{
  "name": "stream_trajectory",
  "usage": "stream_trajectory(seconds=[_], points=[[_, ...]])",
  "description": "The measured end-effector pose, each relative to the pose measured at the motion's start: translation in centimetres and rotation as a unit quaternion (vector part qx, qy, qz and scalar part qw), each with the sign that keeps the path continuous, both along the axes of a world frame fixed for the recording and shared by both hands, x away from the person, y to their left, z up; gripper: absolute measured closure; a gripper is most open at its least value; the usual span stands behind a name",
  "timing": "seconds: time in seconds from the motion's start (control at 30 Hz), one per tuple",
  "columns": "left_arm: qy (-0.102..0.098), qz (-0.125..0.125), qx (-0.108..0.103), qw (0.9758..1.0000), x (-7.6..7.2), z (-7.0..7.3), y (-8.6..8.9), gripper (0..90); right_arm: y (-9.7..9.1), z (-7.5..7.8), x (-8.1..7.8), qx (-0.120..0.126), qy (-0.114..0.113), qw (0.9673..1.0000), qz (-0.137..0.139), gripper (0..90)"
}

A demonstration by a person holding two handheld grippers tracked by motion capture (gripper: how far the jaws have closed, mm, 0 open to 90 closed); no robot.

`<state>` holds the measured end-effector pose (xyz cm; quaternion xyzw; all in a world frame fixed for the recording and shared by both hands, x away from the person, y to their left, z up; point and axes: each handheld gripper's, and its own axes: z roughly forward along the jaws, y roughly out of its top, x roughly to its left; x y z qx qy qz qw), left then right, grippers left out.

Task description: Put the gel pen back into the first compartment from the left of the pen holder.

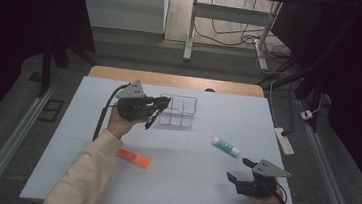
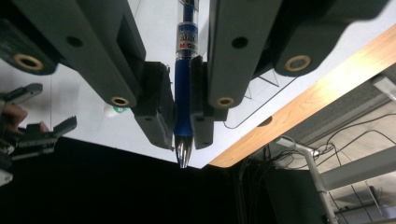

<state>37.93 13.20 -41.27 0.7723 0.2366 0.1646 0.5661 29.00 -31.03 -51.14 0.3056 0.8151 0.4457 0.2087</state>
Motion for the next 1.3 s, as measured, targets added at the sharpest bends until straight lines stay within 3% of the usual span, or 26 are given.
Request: stream_trajectory(seconds=[0.1,0.6,1.3], points=[[0.007,0.002,-0.007,1.0,0.4,0.1,0.1,79.8,0.0,0.0,0.0,-0.001,0.0,1.0,0.0,18.7],[0.006,0.012,0.005,0.9999,1.5,0.9,-0.5,79.7,0.0,0.0,0.0,-0.005,0.001,1.0,-0.002,18.7],[0.008,0.032,0.021,0.9992,4.8,1.8,-2.1,79.7,-0.1,-0.1,0.1,-0.003,0.002,1.0,-0.001,18.8]])
